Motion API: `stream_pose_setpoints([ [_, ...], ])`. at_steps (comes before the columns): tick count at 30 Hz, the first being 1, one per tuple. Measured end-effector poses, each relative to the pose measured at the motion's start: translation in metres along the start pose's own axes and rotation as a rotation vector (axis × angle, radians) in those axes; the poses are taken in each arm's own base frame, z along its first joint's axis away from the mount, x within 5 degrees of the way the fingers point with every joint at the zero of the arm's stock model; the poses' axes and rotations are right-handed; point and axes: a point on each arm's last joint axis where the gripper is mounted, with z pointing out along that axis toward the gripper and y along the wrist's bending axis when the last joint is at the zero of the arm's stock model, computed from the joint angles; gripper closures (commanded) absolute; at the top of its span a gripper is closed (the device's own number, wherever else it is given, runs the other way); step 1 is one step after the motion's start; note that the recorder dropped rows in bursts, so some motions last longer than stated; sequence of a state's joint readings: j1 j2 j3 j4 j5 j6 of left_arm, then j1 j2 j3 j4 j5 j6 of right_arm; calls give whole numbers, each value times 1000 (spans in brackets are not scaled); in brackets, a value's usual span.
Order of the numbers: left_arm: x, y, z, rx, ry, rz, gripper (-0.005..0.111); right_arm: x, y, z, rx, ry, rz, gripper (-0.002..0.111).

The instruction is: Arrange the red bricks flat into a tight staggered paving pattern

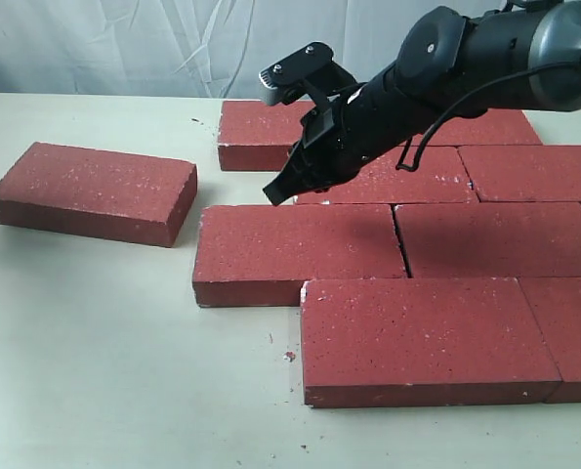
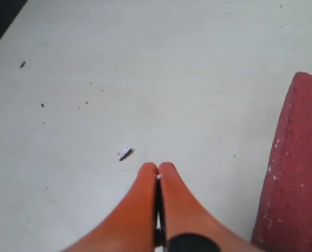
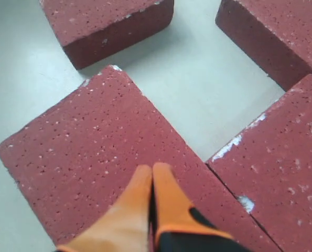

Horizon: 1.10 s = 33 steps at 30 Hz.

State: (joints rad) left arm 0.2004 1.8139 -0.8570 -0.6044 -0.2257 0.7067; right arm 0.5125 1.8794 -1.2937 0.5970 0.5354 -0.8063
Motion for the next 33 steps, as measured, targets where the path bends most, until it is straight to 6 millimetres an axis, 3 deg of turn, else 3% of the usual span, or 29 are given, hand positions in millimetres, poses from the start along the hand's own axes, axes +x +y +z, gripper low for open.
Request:
stream_pose_setpoints([
  [6,1,-6,11,60,66,-11,107,-1,1,0,3,-3,-10,109],
  [21,-4,-12,12,126,114,-16,107,-1,1,0,7,-7,-10,109],
  [33,8,-17,40,137,175,-35,107,-1,1,0,9,-8,-16,109],
])
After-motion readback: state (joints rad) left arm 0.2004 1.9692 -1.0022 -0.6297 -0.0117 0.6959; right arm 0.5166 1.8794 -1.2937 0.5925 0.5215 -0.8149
